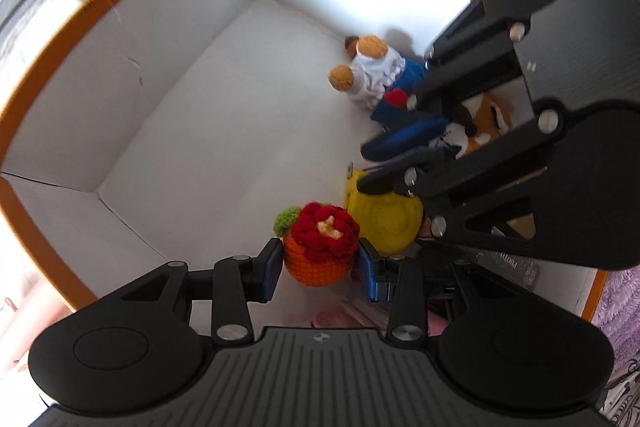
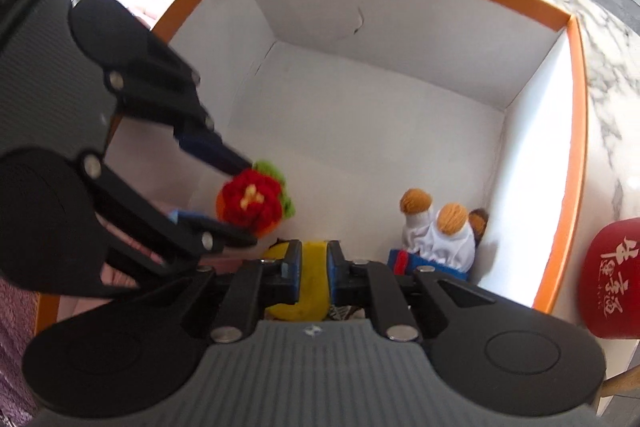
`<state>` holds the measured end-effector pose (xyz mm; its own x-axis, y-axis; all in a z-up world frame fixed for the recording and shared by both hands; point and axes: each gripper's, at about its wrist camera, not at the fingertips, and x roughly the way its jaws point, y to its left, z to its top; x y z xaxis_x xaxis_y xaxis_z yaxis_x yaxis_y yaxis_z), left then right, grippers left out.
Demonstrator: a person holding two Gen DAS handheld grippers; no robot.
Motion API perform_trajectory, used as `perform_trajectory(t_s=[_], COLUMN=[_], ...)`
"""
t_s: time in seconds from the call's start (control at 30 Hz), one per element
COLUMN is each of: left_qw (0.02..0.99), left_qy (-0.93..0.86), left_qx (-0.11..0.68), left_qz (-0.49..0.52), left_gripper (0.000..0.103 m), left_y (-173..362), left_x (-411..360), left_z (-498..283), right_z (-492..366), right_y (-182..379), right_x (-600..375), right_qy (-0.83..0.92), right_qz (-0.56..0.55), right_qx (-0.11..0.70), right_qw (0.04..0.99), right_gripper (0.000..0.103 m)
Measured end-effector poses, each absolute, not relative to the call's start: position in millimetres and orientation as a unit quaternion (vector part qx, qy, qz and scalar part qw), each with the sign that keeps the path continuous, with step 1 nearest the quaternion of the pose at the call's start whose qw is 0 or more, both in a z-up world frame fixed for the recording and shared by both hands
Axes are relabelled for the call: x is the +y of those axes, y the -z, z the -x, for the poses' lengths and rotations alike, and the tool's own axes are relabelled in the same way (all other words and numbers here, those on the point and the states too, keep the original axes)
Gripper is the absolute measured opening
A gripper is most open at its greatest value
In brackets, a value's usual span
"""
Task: Organize objects
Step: 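Lower the strawberry and tape measure into the box and open both grippers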
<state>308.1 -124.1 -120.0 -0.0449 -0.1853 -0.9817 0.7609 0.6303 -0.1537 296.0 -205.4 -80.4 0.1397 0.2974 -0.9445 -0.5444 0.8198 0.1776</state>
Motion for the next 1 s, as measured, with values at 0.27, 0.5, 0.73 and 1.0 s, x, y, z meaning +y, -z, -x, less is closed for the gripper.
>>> perform_trajectory(t_s=[0.27,0.5,0.73,1.0], left_qw=[0.637,0.629,0.645,0.707], left_qy=[0.369,0.388,0.396,0.398], left_qx=[0.643,0.637,0.617,0.548], left_qz=[-0.211,-0.221,-0.216,-0.205], left_gripper=[0.05,0.07,0.071,0.071], left_y=[127.2,133.7,123.6,83.5], left_x=[-123.2,-123.2,-116.2,-93.3], left_z=[-310.6,-300.9,-295.0,-269.8], right_z=[-295.4,-290.7,-283.2,-262.1], right_y=[81.0,92.1,91.8,71.4], right_x=[-200.7,-186.9,-186.3,-190.2], right_qy=[-0.283,-0.292,-0.283,-0.27], right_qz=[0.073,0.07,0.075,0.079], right_qx=[0.584,0.592,0.592,0.575], right_qw=[0.758,0.748,0.75,0.768], right_gripper=[0.014,0.014,0.014,0.018])
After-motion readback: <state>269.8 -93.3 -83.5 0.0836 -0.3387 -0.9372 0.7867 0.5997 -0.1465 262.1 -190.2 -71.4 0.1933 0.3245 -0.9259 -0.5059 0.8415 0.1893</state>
